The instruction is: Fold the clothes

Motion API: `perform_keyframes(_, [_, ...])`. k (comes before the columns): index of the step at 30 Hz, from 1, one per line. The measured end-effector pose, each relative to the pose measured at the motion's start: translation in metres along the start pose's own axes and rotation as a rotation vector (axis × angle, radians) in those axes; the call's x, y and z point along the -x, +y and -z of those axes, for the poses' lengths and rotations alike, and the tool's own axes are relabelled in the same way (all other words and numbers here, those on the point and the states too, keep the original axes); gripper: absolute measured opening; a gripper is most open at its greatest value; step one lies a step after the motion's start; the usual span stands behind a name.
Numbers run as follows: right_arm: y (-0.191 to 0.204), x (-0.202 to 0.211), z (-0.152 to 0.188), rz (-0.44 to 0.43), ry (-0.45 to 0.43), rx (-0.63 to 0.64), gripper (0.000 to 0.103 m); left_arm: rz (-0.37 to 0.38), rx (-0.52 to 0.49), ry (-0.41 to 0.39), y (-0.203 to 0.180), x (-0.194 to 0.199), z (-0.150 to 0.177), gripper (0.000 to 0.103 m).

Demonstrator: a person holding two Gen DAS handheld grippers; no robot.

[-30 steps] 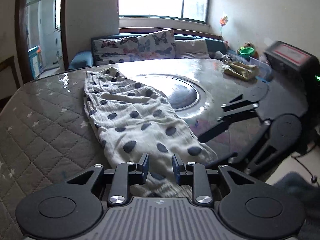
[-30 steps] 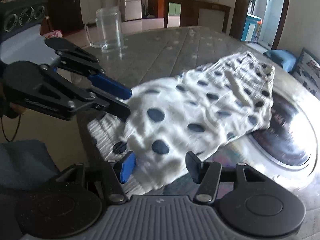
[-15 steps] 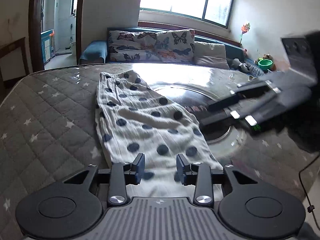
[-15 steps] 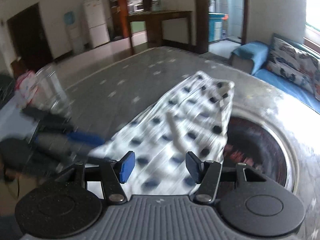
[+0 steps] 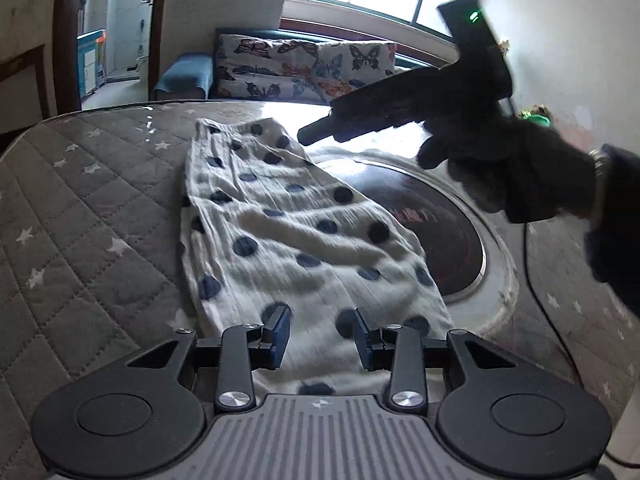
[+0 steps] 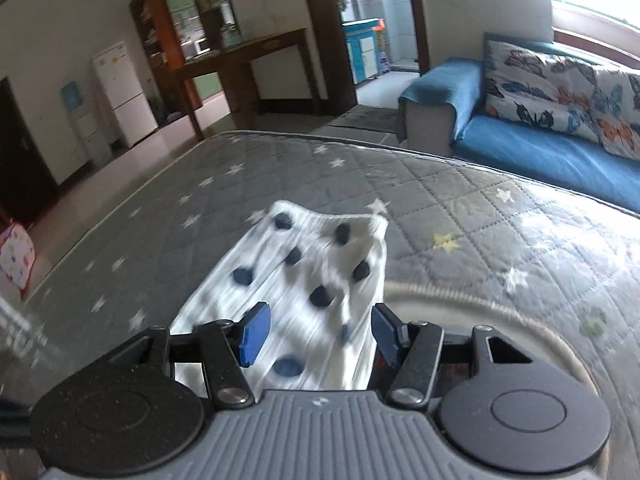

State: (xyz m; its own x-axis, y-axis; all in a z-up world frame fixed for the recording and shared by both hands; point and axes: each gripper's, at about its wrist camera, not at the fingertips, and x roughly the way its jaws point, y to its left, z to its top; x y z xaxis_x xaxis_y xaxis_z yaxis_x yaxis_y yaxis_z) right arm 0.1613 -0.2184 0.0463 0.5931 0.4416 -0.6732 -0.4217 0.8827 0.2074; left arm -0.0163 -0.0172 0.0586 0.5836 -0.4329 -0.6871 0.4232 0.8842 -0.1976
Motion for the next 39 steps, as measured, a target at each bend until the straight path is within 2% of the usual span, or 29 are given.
perform_keyframes(10, [-0.037, -0.058, -0.026, -0.012, 0.002, -0.079, 0.057, -0.019, 0.035, 0.015, 0.018, -0.019, -0.017, 0.038])
perform_keyframes(20, [-0.037, -0.077, -0.029, -0.015, -0.007, -0.065, 0.055, -0.031, 0.049, 0.032, 0.026, -0.026, -0.013, 0.038])
perform_keyframes(21, [-0.036, -0.078, -0.030, -0.020, -0.010, -0.064, 0.053, -0.032, 0.050, 0.033, 0.026, -0.026, -0.013, 0.038])
perform_keyframes(24, [-0.035, -0.080, -0.029, -0.028, -0.014, -0.058, 0.039, -0.036, 0.052, 0.035, 0.027, -0.027, -0.012, 0.039])
perform_keyframes(26, [-0.035, -0.079, -0.031, -0.031, -0.013, -0.074, 0.020, -0.036, 0.053, 0.036, 0.027, -0.027, -0.011, 0.039])
perform_keyframes(27, [-0.036, -0.079, -0.031, -0.041, -0.011, -0.085, 0.016, -0.036, 0.053, 0.037, 0.027, -0.027, -0.011, 0.039])
perform_keyframes(32, [-0.039, -0.074, -0.031, -0.078, -0.028, -0.113, 0.008, -0.040, 0.063, 0.034, 0.028, -0.027, -0.011, 0.040])
perform_keyframes(39, [-0.033, -0.052, -0.032, -0.144, -0.065, -0.121, 0.007, -0.057, 0.074, 0.023, 0.031, -0.025, -0.009, 0.041])
